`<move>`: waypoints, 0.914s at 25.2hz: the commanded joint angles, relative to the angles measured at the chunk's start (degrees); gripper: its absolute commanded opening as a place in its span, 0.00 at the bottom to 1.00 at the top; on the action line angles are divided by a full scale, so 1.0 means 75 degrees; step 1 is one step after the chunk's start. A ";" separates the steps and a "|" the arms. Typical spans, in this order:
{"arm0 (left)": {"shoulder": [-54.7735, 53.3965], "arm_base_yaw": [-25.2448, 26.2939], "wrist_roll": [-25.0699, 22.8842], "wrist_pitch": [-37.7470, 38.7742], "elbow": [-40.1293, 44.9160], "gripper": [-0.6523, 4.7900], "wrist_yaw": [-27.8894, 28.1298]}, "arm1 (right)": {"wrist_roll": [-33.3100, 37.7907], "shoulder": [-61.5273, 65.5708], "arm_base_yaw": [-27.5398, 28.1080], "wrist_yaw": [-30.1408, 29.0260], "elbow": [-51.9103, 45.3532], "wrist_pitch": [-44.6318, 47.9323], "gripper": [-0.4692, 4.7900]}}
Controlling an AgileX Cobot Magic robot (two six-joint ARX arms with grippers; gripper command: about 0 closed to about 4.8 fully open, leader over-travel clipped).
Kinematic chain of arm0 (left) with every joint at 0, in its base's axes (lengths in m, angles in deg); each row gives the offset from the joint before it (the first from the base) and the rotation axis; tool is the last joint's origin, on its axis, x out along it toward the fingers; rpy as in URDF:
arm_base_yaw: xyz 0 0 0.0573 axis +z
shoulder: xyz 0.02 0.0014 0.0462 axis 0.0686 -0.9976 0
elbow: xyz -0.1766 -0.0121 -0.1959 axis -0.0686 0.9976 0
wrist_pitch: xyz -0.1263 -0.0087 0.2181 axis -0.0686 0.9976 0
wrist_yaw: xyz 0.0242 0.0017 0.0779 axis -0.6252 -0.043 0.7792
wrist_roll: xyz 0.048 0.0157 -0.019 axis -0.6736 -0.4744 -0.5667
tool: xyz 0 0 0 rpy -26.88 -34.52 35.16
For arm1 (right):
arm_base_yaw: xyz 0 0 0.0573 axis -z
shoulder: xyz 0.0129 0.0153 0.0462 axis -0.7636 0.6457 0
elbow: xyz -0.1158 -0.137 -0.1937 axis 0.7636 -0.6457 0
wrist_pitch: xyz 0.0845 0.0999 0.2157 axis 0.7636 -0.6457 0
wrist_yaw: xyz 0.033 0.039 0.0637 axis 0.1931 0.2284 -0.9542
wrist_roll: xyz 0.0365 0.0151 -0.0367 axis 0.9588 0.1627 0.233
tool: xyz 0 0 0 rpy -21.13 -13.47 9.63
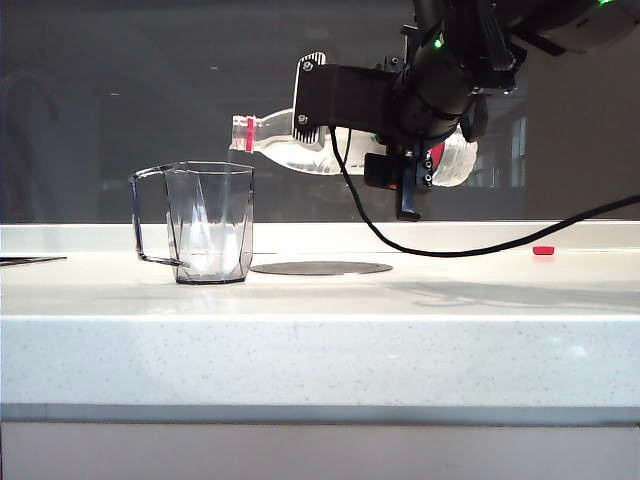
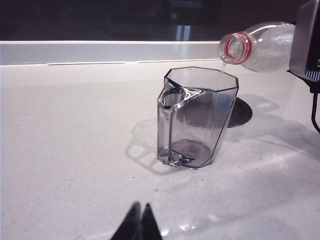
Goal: Pick up the mineral water bottle on the table and pour water into the mug until it's half full.
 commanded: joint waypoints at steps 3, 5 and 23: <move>0.0003 0.0015 -0.0015 -0.0047 -0.0020 0.11 -0.0032 | -0.0178 -0.0096 -0.0015 0.0102 0.0096 0.0516 0.54; 0.0003 0.0015 -0.0015 -0.0047 -0.0020 0.11 -0.0032 | -0.0315 -0.0096 -0.0015 0.0105 0.0093 0.0516 0.54; 0.0003 0.0012 -0.0015 -0.0047 -0.0020 0.11 -0.0032 | -0.0947 -0.0096 0.0000 0.0280 0.0096 0.0597 0.54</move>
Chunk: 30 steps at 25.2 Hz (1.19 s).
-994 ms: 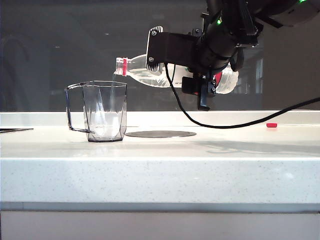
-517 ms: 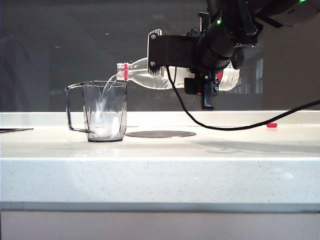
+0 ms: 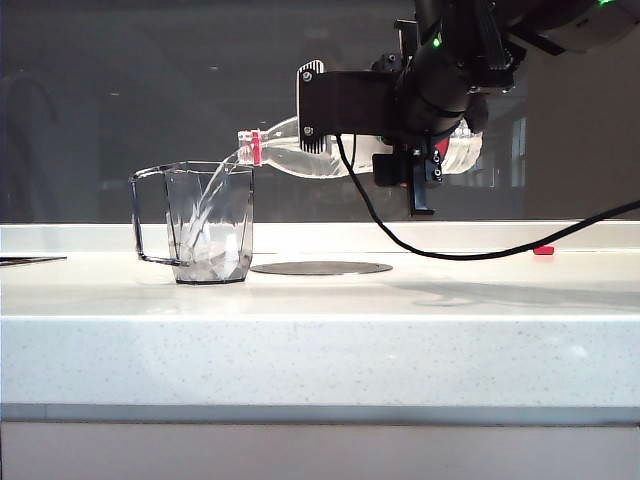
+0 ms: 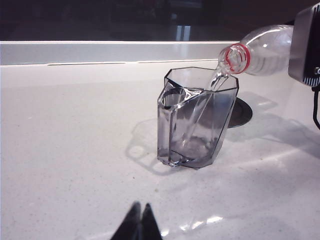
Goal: Pick up the mineral water bottle on the table and pour water into the mug until it's half full.
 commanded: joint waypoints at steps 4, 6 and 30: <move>-0.0003 0.0012 -0.0015 -0.0047 -0.0020 0.11 -0.0032 | 0.0006 -0.0096 -0.0003 0.0038 0.0096 0.0510 0.54; -0.0003 0.0015 -0.0015 -0.0047 -0.0020 0.11 -0.0032 | -0.0006 -0.0096 -0.0003 0.0038 0.0099 0.0551 0.54; -0.0003 0.0012 -0.0015 -0.0047 -0.0020 0.11 -0.0032 | -0.0172 -0.0096 -0.0003 0.0099 0.0376 0.0551 0.54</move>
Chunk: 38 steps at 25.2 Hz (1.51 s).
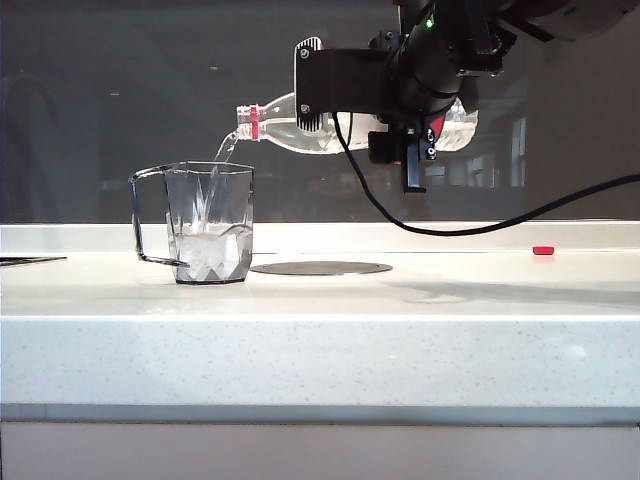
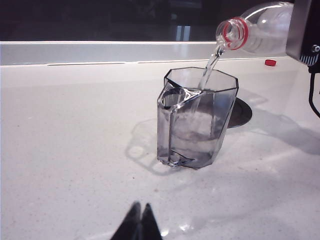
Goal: Pick up the mineral water bottle on the table and pour water into the mug until it's half full.
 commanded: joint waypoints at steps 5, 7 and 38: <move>-0.0006 0.0003 -0.0015 -0.0047 -0.0020 0.11 -0.0032 | 0.0041 -0.0090 -0.0015 0.0026 0.0079 0.0254 0.54; -0.0006 0.0003 -0.0015 -0.0047 -0.0020 0.11 -0.0032 | 0.0044 -0.0090 -0.0015 0.0029 0.0079 0.0254 0.54; -0.0006 0.0003 -0.0015 -0.0044 -0.0020 0.11 -0.0032 | 0.7501 -0.0382 -0.0472 0.0813 0.0061 -0.0446 0.54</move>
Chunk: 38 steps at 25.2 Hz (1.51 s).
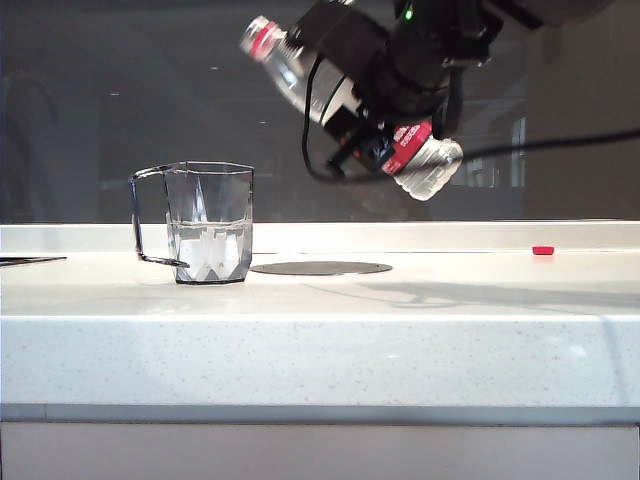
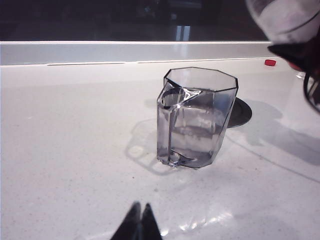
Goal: Pick up the mineral water bottle on the table and pour water into the mug until it's half full.
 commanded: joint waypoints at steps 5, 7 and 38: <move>-0.0003 0.0009 -0.0015 -0.0047 -0.0020 0.11 -0.0032 | 0.5010 -0.0542 0.0487 -0.0557 -0.0009 -0.0335 0.54; -0.0003 0.0009 -0.0015 -0.0050 -0.0020 0.11 -0.0032 | 0.5968 -0.0539 0.0749 -0.1218 -0.0137 -0.0326 0.54; -0.0003 0.0012 -0.0015 -0.0047 -0.0020 0.11 -0.0032 | 0.6883 0.0609 0.2597 -0.3841 -0.2503 0.4109 0.84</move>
